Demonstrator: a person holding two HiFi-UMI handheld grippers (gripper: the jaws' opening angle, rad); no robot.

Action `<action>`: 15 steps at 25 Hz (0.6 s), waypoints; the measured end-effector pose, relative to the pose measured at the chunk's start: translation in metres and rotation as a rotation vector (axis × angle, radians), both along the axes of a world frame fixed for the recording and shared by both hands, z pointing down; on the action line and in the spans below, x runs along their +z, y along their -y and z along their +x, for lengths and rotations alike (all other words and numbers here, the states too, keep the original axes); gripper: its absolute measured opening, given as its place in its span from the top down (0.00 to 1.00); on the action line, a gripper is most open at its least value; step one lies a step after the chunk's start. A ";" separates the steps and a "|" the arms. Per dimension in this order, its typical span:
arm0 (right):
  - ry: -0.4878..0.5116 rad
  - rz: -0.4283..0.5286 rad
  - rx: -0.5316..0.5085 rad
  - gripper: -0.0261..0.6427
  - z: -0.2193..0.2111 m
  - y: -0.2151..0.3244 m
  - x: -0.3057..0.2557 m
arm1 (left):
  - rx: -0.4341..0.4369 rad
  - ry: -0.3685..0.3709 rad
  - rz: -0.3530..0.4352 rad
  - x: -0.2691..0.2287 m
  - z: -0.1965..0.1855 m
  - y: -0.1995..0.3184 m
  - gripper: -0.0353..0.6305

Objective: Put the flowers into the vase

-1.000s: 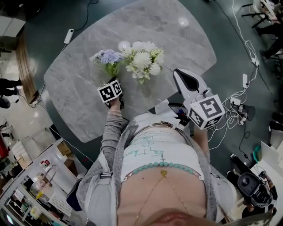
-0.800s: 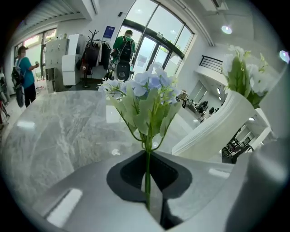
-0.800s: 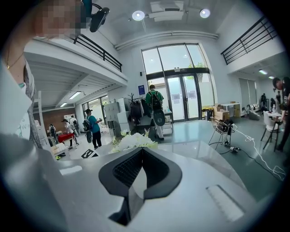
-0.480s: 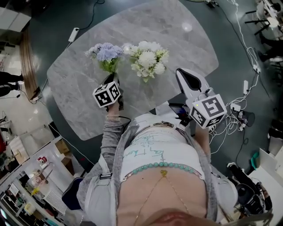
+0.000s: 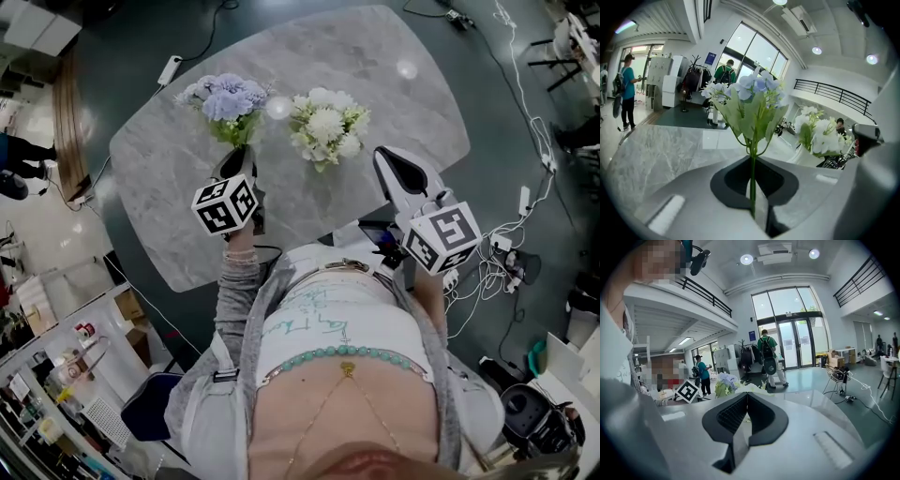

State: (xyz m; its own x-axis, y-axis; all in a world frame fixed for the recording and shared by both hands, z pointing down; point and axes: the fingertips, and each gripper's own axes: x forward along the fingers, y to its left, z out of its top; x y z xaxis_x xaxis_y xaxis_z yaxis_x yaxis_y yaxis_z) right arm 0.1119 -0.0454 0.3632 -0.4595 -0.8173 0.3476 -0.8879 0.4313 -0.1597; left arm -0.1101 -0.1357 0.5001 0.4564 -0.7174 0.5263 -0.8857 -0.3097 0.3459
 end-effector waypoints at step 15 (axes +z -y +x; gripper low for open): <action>0.014 0.062 -0.087 0.92 -0.024 0.006 -0.020 | -0.021 -0.055 0.206 -0.096 -0.008 -0.006 0.92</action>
